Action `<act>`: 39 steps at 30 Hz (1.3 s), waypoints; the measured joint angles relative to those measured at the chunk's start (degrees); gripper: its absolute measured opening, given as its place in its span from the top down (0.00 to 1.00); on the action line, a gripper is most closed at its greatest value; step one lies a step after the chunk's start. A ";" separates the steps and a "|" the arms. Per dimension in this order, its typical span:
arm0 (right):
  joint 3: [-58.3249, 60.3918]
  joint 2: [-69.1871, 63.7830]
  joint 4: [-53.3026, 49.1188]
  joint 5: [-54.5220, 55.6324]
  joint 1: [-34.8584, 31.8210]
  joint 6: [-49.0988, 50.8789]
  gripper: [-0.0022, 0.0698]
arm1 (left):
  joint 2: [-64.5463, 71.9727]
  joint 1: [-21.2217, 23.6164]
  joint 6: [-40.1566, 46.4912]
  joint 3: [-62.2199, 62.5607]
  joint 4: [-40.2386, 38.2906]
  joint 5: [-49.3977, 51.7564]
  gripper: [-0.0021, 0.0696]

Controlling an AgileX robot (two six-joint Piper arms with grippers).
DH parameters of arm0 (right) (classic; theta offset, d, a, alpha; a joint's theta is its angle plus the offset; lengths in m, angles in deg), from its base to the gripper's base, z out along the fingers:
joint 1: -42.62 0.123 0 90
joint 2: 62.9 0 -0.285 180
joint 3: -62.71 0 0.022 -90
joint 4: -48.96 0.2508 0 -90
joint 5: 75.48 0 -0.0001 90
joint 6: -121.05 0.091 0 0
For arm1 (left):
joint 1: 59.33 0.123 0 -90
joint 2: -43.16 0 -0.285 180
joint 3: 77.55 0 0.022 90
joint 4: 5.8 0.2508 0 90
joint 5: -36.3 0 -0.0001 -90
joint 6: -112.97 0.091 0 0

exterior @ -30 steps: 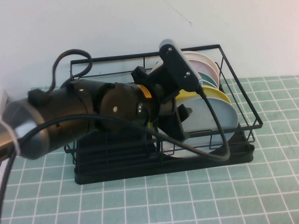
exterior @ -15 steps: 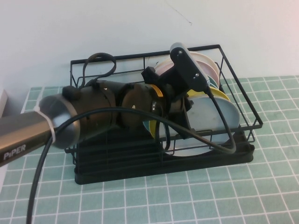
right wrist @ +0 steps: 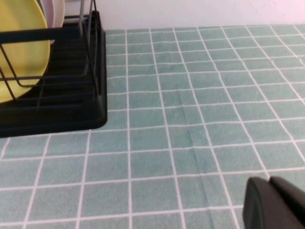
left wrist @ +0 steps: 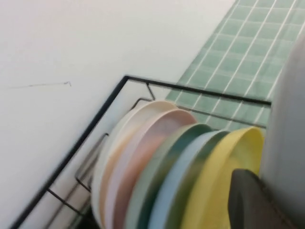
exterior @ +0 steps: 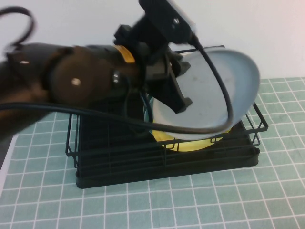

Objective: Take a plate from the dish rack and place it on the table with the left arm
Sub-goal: Place the plate from the table

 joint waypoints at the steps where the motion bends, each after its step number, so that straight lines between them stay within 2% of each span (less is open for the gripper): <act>1: 0.00 0.00 0.00 0.00 0.00 0.00 0.97 | -1.23 0.00 -1.89 0.00 -0.11 1.05 0.87; 7: 0.00 0.00 0.00 0.00 0.00 0.00 0.97 | -8.45 0.00 -15.82 0.00 -0.37 8.47 0.87; 13: 0.00 0.00 0.00 0.00 0.00 0.00 0.97 | -9.47 0.00 -31.63 -0.41 -0.40 15.67 0.87; 20: 0.00 0.00 0.00 0.00 0.00 0.00 0.97 | -9.47 0.00 -45.78 -10.24 -1.66 13.89 0.87; 23: 0.00 0.00 0.00 0.00 0.00 0.00 0.97 | -9.47 0.00 -47.76 -18.24 -6.54 8.17 0.87; 31: 0.00 0.00 0.00 0.00 0.00 0.00 0.97 | -9.47 -0.76 -48.00 -36.30 -25.55 -10.43 0.87; 39: 0.00 0.00 0.00 0.00 0.00 0.00 0.97 | -6.83 -1.69 -48.00 -39.17 -27.59 -14.38 0.87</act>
